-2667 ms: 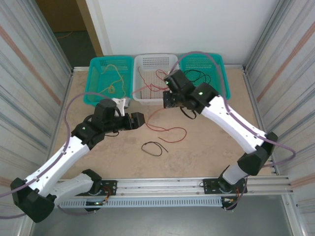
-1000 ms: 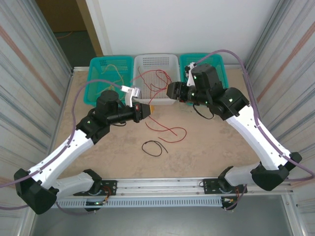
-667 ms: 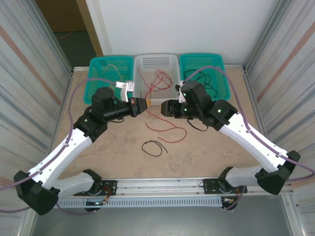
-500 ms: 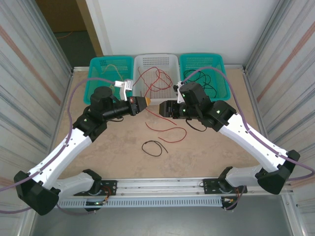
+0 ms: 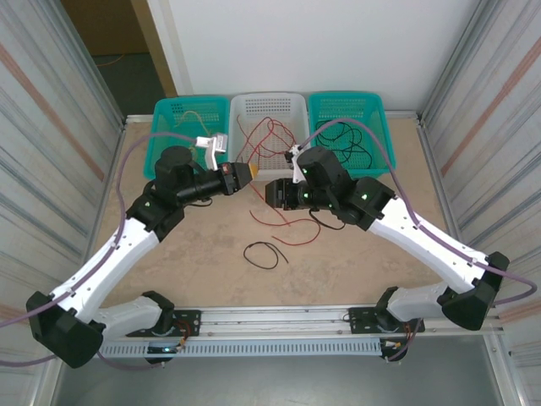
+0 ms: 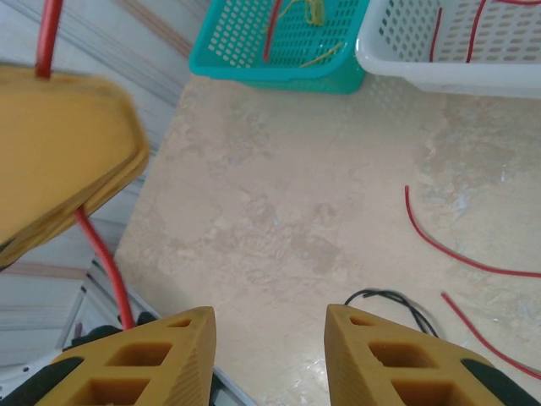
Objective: Untangle the cables
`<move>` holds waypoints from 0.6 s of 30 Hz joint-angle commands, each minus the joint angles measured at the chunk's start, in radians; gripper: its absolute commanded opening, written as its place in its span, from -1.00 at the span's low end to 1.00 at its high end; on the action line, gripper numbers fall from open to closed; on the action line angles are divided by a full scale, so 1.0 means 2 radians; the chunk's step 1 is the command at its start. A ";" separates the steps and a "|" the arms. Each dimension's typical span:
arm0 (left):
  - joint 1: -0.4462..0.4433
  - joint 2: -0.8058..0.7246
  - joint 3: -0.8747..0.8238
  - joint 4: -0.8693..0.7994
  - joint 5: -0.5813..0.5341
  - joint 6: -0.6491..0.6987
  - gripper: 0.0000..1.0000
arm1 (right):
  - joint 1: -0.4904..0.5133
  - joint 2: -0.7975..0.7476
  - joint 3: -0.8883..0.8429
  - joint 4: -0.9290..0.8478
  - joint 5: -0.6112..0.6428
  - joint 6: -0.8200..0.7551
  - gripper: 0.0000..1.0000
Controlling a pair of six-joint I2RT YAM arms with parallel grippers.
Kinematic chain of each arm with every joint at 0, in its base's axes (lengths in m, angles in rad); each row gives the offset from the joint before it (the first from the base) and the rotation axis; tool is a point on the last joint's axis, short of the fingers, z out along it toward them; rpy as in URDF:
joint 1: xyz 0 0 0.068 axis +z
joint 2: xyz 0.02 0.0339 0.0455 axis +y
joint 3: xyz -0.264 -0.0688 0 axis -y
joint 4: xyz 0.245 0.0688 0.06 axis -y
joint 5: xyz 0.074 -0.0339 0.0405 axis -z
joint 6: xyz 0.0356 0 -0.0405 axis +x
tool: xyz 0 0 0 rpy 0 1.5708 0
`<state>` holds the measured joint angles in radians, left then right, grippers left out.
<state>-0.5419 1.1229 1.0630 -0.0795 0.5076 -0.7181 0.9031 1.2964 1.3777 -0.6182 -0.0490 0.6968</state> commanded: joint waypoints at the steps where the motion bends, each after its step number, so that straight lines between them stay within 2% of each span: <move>1: 0.013 0.028 0.054 -0.031 -0.011 0.024 -1.00 | 0.008 -0.002 0.004 -0.045 0.090 0.005 -0.20; 3: 0.025 0.058 0.091 -0.068 -0.022 0.036 -1.00 | -0.009 -0.013 -0.001 -0.098 0.158 0.036 -0.15; 5: 0.043 0.093 0.122 -0.080 -0.012 0.035 -1.00 | -0.045 -0.029 -0.017 -0.139 0.178 0.065 -0.18; 8: 0.072 0.149 0.169 -0.090 0.002 0.033 -1.00 | -0.104 -0.069 -0.070 -0.148 0.147 0.085 -0.25; 10: 0.086 0.183 0.198 -0.091 0.004 0.035 -1.00 | -0.124 -0.098 -0.100 -0.140 0.133 0.091 -0.26; 14: 0.097 0.254 0.264 -0.082 0.026 0.030 -1.00 | -0.134 -0.136 -0.135 -0.140 0.128 0.094 -0.26; 18: 0.095 0.320 0.325 -0.092 0.009 0.045 -1.00 | -0.135 -0.143 -0.153 -0.139 0.123 0.092 -0.28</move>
<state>-0.3470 1.7119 1.6230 -0.2462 0.5159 -0.6697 0.6392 1.0172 1.0931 -0.8799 0.2050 0.8570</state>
